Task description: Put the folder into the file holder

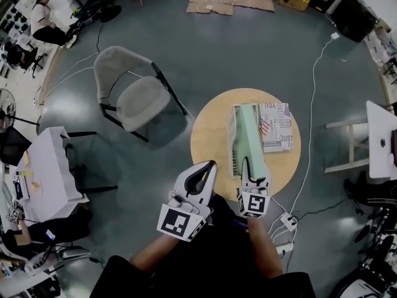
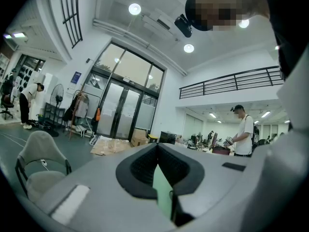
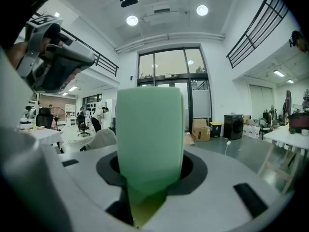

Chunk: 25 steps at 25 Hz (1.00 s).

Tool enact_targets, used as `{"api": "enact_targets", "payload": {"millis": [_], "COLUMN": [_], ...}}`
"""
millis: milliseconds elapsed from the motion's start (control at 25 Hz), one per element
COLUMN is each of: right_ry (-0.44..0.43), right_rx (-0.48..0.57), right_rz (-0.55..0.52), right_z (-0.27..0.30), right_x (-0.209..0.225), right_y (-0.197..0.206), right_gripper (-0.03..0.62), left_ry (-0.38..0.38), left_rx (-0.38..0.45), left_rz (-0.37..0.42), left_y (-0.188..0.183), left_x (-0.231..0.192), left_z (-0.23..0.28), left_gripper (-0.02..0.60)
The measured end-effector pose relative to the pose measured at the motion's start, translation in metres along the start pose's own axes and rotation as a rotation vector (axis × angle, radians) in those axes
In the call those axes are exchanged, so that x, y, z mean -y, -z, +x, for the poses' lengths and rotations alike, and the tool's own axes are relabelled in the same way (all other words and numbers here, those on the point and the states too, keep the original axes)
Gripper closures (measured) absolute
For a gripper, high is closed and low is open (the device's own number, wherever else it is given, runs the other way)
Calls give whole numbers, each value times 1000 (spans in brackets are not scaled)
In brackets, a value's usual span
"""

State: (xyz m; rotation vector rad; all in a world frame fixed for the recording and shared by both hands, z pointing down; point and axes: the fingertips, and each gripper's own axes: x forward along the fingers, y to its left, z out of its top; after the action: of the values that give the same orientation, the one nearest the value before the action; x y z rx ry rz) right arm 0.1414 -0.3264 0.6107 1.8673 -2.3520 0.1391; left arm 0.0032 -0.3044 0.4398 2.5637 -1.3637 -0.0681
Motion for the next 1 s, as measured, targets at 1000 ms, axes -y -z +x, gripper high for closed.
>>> {"api": "enact_targets", "payload": {"millis": [1000], "right_ry": [21], "right_rx": [-94], "right_rz": [-7], "right_z": [-23], "right_x": [-11], "right_y": [3], "right_gripper": [359], "left_ry": [22], "left_rx": [44], "left_rz": [1], "left_y": [-18], "left_x": [15], "left_z": [-46], "left_gripper": [578]}}
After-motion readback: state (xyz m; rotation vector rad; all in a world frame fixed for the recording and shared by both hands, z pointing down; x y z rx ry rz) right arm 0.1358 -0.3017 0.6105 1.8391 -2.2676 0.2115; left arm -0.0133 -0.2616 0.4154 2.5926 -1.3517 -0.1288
